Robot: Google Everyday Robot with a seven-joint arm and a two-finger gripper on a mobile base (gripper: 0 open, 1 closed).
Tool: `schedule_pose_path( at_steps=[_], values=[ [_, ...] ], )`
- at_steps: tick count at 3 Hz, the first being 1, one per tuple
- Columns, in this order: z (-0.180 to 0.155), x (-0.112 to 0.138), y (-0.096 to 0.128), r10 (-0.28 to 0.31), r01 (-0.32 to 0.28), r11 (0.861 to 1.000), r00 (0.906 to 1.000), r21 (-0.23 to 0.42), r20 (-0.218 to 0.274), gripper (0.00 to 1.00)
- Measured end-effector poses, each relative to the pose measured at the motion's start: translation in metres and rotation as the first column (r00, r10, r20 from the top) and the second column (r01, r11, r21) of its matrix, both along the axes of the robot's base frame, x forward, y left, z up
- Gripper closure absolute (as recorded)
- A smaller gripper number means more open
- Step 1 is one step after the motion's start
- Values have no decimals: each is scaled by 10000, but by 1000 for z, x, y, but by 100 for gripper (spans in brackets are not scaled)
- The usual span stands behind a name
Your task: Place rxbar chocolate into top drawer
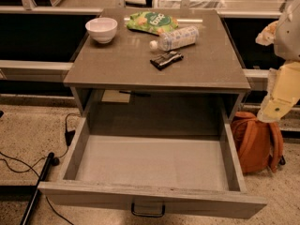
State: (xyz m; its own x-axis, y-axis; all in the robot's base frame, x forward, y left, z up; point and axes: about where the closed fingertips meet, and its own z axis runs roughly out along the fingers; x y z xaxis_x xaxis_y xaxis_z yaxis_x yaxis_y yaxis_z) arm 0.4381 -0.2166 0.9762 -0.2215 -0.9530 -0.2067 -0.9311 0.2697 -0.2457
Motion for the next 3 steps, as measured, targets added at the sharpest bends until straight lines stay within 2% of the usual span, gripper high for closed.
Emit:
schedule_pose_path(
  at_steps=[1, 2, 3],
  values=[
    [0, 0, 0, 0, 0, 10000, 10000, 0, 0, 0],
    [-15, 32, 12, 55, -66, 9963, 9999, 858, 133, 0],
    [-43, 107, 35, -213, 64, 9597, 9985, 2811, 500, 0]
  ],
)
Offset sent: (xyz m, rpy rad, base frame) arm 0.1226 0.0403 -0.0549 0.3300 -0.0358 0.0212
